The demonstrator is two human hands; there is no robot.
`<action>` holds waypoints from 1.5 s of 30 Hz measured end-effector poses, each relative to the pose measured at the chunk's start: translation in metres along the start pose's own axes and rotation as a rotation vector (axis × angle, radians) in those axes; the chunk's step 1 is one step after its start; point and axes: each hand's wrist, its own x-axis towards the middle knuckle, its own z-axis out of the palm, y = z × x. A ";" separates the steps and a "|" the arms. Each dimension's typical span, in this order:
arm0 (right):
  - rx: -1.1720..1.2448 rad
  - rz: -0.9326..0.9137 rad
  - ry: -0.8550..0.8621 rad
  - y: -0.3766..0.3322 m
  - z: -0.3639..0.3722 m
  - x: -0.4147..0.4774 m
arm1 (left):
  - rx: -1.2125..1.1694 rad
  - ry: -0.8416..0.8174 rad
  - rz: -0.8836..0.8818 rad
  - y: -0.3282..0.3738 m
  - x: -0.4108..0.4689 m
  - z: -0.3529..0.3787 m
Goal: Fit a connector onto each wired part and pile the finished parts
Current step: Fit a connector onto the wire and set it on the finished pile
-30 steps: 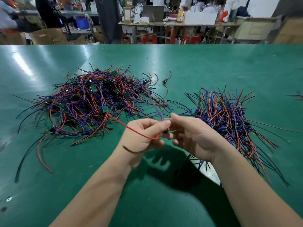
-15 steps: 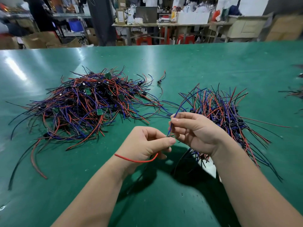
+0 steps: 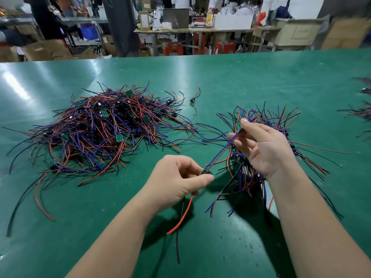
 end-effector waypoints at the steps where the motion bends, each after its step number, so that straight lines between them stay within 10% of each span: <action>1: -0.028 -0.021 0.041 -0.001 -0.001 0.001 | 0.038 -0.001 0.008 -0.001 0.000 -0.001; 12: -0.030 0.221 0.030 0.003 -0.005 0.002 | 0.307 -0.065 0.076 -0.006 0.000 -0.002; 24: -0.450 -0.086 -0.534 0.040 0.025 -0.024 | -0.774 0.192 0.006 0.017 0.001 -0.007; 37: -0.009 0.107 -0.269 0.026 0.031 -0.024 | 0.141 0.322 0.378 -0.002 -0.004 0.014; 45: -0.201 0.114 -0.334 0.035 0.026 -0.021 | -0.287 0.355 0.123 -0.001 0.002 0.013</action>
